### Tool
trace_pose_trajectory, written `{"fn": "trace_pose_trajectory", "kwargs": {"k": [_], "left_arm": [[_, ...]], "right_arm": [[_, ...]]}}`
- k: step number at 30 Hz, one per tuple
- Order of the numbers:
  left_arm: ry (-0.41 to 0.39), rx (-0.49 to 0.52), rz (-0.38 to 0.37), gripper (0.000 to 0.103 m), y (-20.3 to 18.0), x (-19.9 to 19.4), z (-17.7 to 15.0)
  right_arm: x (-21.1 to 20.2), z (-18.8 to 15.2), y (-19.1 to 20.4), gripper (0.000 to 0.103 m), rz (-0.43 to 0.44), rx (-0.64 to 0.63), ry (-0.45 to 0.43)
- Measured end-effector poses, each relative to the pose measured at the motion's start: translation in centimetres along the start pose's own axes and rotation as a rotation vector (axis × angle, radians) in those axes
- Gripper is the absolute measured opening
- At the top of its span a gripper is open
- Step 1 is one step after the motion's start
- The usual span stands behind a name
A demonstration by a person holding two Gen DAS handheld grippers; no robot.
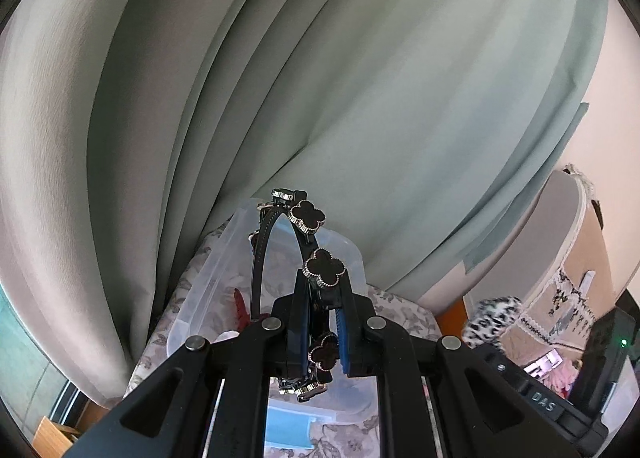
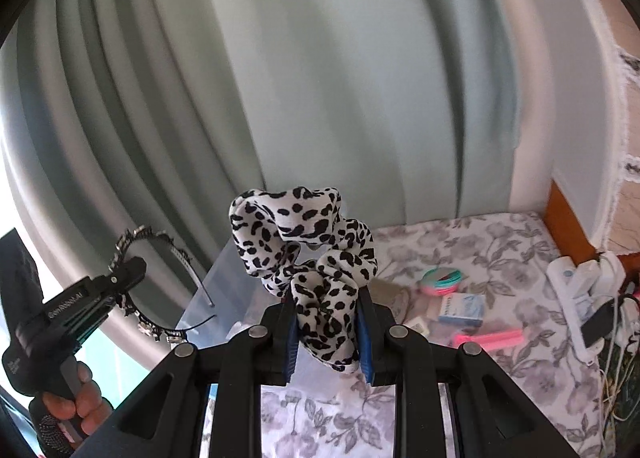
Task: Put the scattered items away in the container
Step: 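Carry the headband and scrunchie with both grippers over the clear box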
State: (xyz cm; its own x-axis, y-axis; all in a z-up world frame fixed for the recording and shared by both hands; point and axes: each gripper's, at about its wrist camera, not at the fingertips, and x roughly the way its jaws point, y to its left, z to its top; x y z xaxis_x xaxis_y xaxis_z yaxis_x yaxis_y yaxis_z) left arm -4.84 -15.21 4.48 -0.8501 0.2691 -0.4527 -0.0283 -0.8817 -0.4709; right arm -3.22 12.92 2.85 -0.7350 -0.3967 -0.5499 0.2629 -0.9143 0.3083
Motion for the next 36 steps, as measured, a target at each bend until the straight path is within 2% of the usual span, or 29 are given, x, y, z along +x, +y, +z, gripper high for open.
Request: {"fn": "trace_pose_trajectory", "kwargs": {"k": [5, 11, 16, 24, 36], "left_arm": [[0.023, -0.002, -0.010, 0.011, 0.5, 1.0, 0.1], [0.034, -0.009, -0.056, 0.011, 1.2, 1.6, 0.1], [0.051, -0.014, -0.071, 0.012, 1.7, 1.7, -0.3], [0.108, -0.027, -0.051, 0.012, 2.0, 3.8, -1.2], [0.112, -0.025, -0.039, 0.012, 2.3, 3.8, -1.3]], "right_arm": [[1.5, -0.6, 2.8, 0.026, 0.022, -0.069, 0.045], [2.8, -1.2, 4.4, 0.026, 0.021, -0.106, 0.088], [4.2, -1.4, 4.9, 0.027, 0.012, -0.121, 0.115], [7.6, -1.5, 4.7, 0.029, -0.007, -0.124, 0.178], [9.2, -1.2, 5.0, 0.030, -0.005, -0.129, 0.199]]}}
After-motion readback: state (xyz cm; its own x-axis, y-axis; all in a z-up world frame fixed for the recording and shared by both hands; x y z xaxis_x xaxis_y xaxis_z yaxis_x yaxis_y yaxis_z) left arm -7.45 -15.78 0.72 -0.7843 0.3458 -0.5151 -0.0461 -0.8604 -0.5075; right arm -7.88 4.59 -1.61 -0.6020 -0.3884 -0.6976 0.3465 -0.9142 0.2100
